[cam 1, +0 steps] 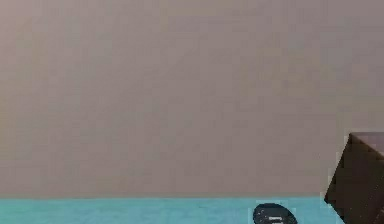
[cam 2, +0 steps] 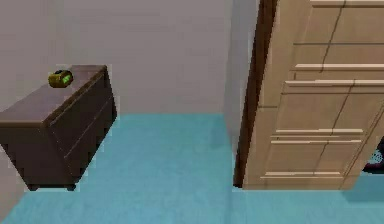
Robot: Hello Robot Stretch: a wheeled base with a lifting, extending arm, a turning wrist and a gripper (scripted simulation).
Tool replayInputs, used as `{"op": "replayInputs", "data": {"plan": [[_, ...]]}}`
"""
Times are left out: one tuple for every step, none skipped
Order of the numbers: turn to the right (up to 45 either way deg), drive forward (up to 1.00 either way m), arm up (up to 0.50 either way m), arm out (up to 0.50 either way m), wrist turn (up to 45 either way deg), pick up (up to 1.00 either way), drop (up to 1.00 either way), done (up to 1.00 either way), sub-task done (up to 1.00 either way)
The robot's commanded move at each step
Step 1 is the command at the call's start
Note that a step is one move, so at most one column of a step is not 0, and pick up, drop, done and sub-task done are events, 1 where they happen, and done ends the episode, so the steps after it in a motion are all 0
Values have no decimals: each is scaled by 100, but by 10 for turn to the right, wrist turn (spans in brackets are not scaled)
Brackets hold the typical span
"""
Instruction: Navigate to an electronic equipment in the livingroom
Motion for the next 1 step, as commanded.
{"op": "replayInputs", "data": {"plan": [[-450,0,0,0,0,0,0,0,0]]}}
